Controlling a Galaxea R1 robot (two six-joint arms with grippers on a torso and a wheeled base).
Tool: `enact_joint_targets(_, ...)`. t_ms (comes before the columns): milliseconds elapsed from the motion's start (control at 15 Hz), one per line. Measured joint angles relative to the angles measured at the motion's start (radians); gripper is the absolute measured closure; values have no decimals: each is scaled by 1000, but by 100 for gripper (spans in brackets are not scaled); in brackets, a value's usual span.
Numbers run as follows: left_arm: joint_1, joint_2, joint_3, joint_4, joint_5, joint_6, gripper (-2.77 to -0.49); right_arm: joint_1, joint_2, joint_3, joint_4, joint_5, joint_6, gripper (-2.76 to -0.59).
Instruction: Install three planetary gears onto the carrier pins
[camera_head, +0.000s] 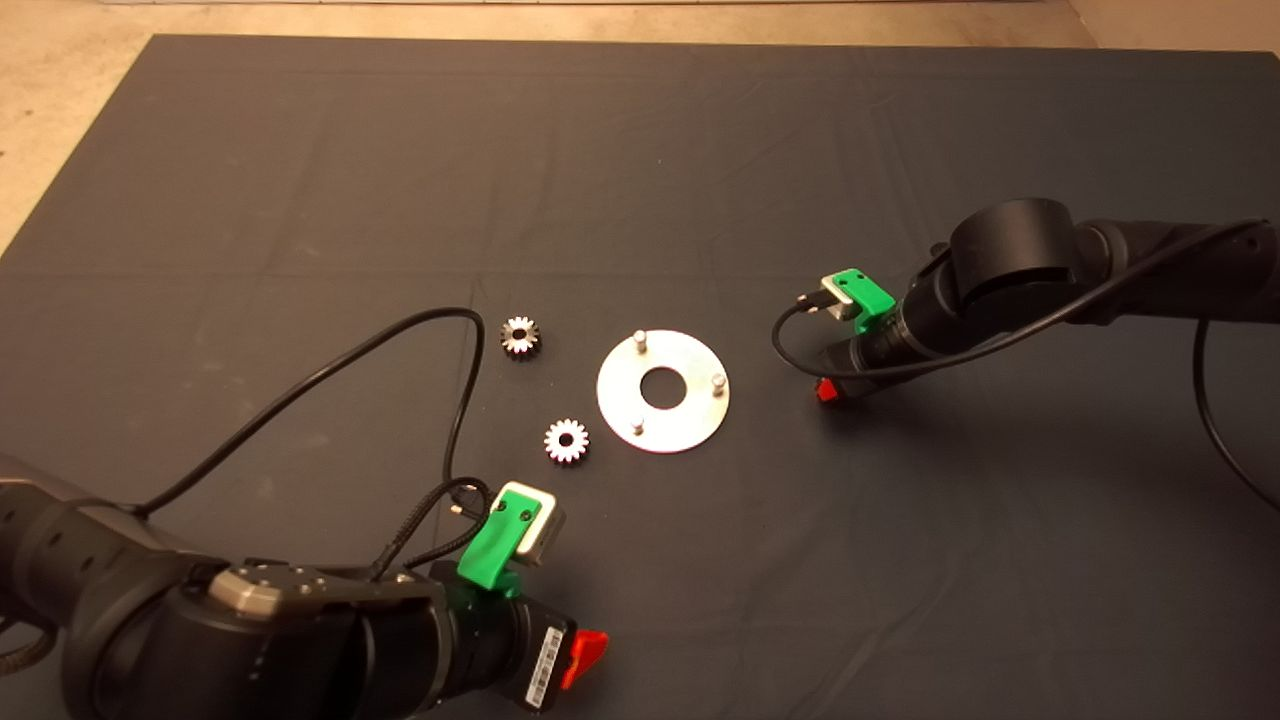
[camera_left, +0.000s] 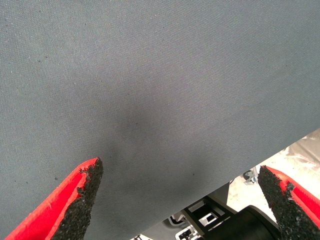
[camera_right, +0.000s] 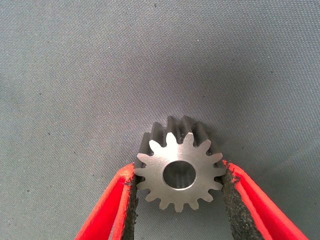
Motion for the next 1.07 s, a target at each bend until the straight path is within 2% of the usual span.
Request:
enact_joint_targets(800,0,0,0,1,0,0,-222,0,7,1,0,-11,0,-93)
enact_joint_targets(1067,0,0,0,3,0,0,-222,-2,6,33,0,-22,-1,-92)
